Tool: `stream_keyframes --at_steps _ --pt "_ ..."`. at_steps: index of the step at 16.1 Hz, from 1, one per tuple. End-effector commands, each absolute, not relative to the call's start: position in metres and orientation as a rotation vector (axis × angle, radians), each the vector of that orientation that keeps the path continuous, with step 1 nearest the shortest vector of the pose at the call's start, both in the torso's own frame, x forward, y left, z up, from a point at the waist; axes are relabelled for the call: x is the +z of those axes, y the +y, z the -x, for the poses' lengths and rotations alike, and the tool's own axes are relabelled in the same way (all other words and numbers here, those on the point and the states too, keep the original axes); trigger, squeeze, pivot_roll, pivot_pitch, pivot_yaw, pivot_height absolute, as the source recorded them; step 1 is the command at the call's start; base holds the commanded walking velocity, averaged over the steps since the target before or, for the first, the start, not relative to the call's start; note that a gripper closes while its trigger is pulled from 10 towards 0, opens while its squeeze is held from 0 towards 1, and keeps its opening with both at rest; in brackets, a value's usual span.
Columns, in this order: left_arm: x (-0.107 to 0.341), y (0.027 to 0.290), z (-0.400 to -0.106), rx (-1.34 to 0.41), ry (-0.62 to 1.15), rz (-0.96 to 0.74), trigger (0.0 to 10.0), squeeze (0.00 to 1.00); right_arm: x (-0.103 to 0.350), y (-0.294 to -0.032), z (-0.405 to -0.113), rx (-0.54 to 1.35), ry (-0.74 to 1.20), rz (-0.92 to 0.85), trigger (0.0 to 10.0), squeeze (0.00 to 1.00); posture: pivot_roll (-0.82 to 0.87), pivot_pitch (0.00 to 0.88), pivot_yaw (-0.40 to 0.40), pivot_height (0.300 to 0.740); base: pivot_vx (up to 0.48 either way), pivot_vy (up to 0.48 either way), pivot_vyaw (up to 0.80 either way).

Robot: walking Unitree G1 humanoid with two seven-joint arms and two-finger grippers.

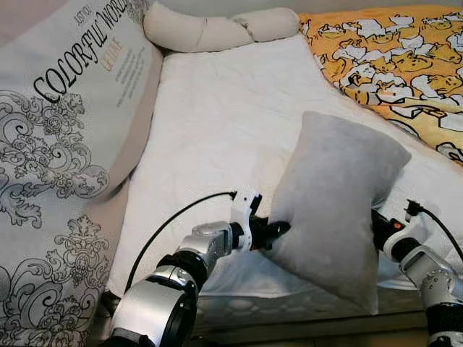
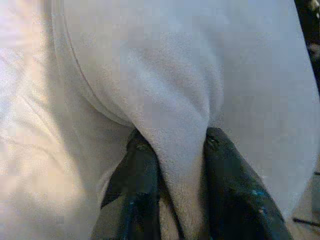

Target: Clean up the room

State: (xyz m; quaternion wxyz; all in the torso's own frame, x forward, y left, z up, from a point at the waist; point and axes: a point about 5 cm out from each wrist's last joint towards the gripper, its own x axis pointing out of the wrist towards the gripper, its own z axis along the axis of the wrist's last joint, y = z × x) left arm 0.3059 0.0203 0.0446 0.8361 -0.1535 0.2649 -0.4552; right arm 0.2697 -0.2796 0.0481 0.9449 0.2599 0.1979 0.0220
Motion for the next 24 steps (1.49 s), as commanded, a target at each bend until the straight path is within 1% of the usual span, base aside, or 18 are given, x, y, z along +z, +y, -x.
stream_keyframes --at_steps 1,17,18,19,20,24 --pt "0.065 -0.001 -0.313 -1.003 0.466 0.338 0.0 0.0 0.047 -0.261 -0.271 0.159 0.42 -0.541 10.0 0.0 -0.16 0.0 0.138 0.74 0.0 0.0 0.0" --pt "0.065 -0.001 -0.313 -1.003 0.466 0.338 0.0 0.0 0.047 -0.261 -0.271 0.159 0.42 -0.541 10.0 0.0 -0.16 0.0 0.138 0.74 0.0 0.0 0.0" --pt "0.102 0.026 -0.344 -0.963 0.301 0.222 0.0 0.0 0.057 -0.253 -0.279 0.238 0.38 -0.497 10.0 0.0 -0.06 0.0 0.117 0.74 0.0 0.0 0.0" --pt "0.145 0.049 -0.368 -0.941 0.142 0.086 0.0 0.0 0.067 -0.242 -0.289 0.303 0.34 -0.452 10.0 0.0 -0.06 0.0 0.118 0.74 0.0 0.0 0.0" --pt "0.154 0.052 -0.371 -0.939 0.114 0.058 0.0 0.0 0.069 -0.239 -0.291 0.315 0.334 -0.443 10.0 0.0 -0.06 0.0 0.119 0.74 0.0 0.0 0.0" --pt "0.152 0.052 -0.37 -0.939 0.122 0.056 0.0 0.0 0.067 -0.237 -0.29 0.318 0.342 -0.437 10.0 0.0 -0.07 0.0 0.121 0.74 0.0 0.0 0.0"
